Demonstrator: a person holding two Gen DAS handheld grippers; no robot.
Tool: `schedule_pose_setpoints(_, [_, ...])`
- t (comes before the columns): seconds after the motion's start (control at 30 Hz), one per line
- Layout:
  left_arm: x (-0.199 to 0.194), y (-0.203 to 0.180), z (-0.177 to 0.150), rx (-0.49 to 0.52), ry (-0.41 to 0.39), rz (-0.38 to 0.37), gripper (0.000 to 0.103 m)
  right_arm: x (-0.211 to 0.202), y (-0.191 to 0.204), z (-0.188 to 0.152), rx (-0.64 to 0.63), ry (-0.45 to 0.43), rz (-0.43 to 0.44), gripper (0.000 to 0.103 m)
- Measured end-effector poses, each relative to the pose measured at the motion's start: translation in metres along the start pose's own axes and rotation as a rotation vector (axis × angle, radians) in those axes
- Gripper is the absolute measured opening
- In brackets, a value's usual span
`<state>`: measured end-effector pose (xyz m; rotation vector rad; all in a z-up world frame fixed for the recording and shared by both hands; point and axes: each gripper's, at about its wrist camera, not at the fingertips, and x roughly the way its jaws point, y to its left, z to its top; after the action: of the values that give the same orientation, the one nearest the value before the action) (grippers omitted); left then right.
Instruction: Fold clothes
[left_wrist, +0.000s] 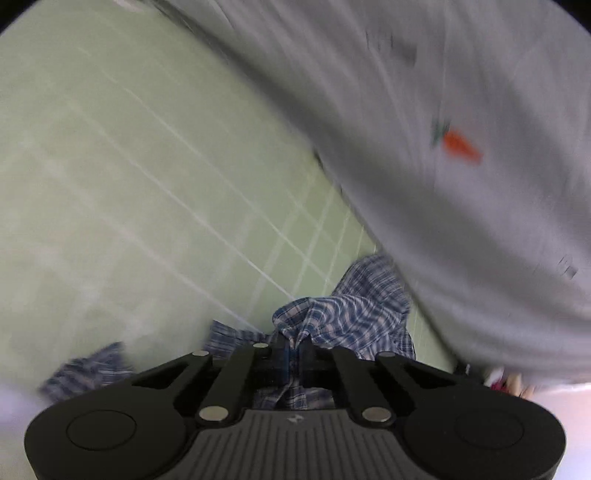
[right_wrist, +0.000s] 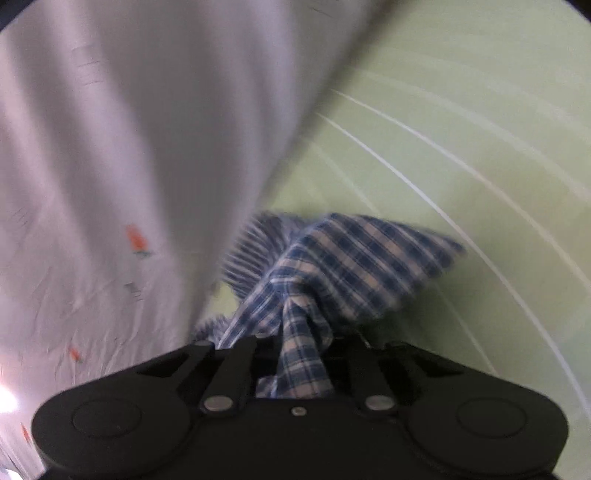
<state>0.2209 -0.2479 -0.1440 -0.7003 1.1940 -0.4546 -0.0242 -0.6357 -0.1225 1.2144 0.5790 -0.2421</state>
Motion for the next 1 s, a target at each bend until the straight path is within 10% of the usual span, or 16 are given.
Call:
schedule_pose_setpoints(0.3, [-0.159,0.055,-0.103,-0.009,-0.273,0.128,0.004,-0.128,0.002,0.004,-0.216,-0.257,0.111,0.006])
schedule_pose_setpoints(0.5, [-0.172,0.107,-0.173,-0.117,-0.229,0.276,0.014,-0.137,-0.062,-0.02,-0.408,-0.078,-0.342,0.034])
schedule_pose_setpoints(0.57, [-0.177,0.109,-0.179,-0.113,-0.235,0.3,0.022,-0.136,-0.066,-0.033,-0.411,-0.069,-0.4,0.062])
schedule_pose_setpoints(0.7, [-0.188,0.103,-0.171,-0.07,-0.264,0.352,0.051,-0.132,-0.059,-0.054,-0.419,-0.12,-0.474,0.084])
schedule_pose_setpoints(0.8, [-0.199,0.101,-0.162,-0.035,-0.28,0.368,0.075,-0.13,-0.039,-0.066,-0.509,-0.205,-0.569,0.092])
schedule_pose_setpoints(1.0, [-0.193,0.097,-0.128,0.054,-0.25,0.399,0.08,-0.117,0.003,-0.114,-0.735,-0.273,-0.689,0.102])
